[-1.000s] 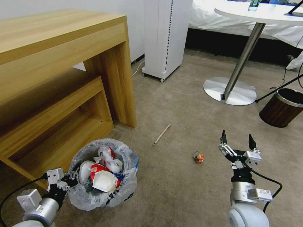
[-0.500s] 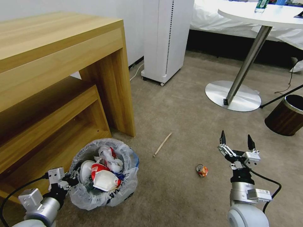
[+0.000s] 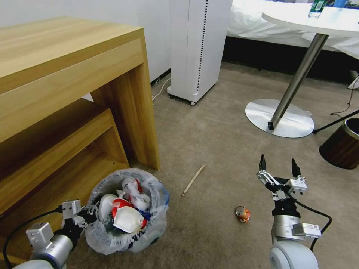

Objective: Pick up the trash bin and place the garbage on the floor into it.

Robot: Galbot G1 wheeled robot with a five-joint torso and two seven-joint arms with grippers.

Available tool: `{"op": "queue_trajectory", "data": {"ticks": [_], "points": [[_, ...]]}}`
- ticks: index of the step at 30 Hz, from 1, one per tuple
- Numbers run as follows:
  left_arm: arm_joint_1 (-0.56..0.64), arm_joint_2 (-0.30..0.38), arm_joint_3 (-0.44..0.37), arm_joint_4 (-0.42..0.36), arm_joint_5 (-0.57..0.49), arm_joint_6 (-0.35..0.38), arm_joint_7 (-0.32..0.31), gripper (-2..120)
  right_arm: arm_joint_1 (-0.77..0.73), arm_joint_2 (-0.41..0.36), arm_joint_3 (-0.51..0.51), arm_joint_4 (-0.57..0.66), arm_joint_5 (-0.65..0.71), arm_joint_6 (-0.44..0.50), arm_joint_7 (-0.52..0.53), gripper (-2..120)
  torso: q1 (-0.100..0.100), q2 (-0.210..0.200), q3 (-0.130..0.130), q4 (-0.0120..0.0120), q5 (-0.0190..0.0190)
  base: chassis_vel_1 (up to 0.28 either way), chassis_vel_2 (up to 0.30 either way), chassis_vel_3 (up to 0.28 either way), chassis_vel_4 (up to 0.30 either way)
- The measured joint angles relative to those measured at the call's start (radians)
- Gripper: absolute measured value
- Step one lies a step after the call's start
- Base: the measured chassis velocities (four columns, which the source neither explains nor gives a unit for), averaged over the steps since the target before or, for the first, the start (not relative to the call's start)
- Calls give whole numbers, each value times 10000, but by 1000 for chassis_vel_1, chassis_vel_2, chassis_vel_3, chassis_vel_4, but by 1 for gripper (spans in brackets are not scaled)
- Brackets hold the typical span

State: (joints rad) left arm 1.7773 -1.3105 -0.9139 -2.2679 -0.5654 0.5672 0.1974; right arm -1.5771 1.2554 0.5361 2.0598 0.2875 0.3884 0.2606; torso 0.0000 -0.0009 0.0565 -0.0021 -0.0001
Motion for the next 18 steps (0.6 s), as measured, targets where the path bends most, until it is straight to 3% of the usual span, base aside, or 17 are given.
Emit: {"op": "queue_trajectory", "data": {"ticks": [6, 18], "points": [[167, 499, -65, -87, -216, 252, 120, 1, 52, -52, -40, -36, 78, 0, -73, 100, 0, 0, -1, 1, 0, 0, 0, 0, 0], [143, 850, 42, -36, -398, 367, 103, 1, -17, -6, -32, -69, 50, 24, -139, 100, -1, 0, -2, 0, 0, 0, 0, 0, 0]]}}
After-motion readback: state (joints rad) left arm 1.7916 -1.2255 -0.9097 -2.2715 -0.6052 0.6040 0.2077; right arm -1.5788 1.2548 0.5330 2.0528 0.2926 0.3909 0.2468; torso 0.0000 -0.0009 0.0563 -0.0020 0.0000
